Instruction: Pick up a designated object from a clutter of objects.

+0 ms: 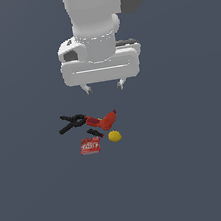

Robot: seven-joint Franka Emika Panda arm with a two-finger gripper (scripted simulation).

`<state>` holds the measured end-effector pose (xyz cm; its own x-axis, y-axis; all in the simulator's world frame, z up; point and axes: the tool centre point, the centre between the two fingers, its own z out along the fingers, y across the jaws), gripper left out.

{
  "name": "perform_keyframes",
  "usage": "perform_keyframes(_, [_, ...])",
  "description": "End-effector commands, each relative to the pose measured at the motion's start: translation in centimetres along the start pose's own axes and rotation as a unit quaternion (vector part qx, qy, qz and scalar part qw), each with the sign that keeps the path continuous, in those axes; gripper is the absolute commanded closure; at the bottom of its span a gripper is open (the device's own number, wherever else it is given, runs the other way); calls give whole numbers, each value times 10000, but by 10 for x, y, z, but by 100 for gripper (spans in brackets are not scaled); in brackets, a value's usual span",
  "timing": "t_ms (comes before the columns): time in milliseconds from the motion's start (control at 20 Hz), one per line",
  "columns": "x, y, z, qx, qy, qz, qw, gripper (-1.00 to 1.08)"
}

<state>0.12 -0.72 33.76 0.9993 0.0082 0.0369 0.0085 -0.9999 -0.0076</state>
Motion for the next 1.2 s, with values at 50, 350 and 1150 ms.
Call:
perform_keyframes(50, [0,0,0,0,6,-3,10000,-92])
perform_keyframes(350, [12,0,-16,0,246,-95,9997,-92])
perform_keyframes(1150, [19,6,-6,-22,276,-476,9985,-92])
